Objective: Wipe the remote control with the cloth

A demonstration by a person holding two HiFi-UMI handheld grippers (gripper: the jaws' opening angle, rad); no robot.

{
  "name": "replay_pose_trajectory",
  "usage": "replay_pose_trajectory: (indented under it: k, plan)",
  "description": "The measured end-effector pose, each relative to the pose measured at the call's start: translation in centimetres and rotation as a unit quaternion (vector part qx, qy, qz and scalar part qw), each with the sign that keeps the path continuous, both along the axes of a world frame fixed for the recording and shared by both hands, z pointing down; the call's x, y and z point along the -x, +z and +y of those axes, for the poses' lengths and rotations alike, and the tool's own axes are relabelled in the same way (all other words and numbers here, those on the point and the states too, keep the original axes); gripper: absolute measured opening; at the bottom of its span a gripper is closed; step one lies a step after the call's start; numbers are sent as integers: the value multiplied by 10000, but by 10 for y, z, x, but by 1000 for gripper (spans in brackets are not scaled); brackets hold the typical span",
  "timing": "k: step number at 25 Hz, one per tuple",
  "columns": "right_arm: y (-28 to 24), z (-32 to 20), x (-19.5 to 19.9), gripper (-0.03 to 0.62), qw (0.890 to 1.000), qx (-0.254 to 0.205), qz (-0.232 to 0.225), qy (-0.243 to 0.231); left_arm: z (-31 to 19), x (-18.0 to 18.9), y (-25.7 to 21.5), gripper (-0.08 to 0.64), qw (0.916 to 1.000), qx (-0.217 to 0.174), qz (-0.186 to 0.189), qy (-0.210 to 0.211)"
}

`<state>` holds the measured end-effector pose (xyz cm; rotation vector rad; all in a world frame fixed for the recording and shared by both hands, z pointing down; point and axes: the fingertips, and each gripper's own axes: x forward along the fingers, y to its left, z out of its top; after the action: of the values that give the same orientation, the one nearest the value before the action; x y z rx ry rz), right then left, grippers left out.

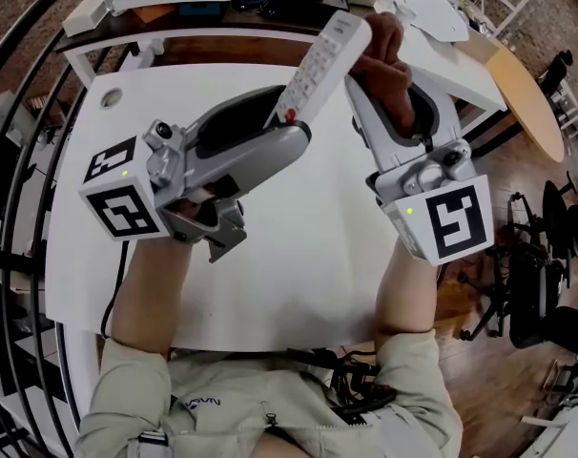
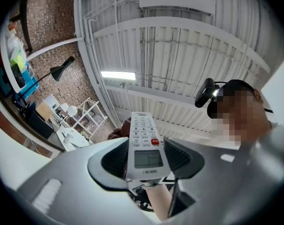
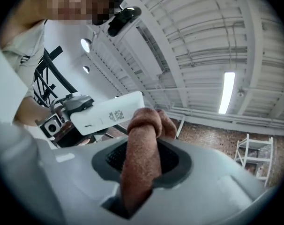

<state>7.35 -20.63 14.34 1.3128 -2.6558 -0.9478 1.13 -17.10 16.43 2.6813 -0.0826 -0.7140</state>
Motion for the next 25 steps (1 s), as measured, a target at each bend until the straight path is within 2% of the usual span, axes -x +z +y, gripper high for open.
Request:
replay_pose_trajectory:
  k: [6,16,25]
  plan:
    - [5,1,17,115,9996,82,168,-225,5,-7,3,244,9997,67,-44,234]
    - [40,17,52,114,9927,350,909,-713,-1,5,-4,244,9998,82,167,-93]
    - [52,19,57,114,9895,452,1212,-651,-3,5,-6,244,9994,179,259,-114]
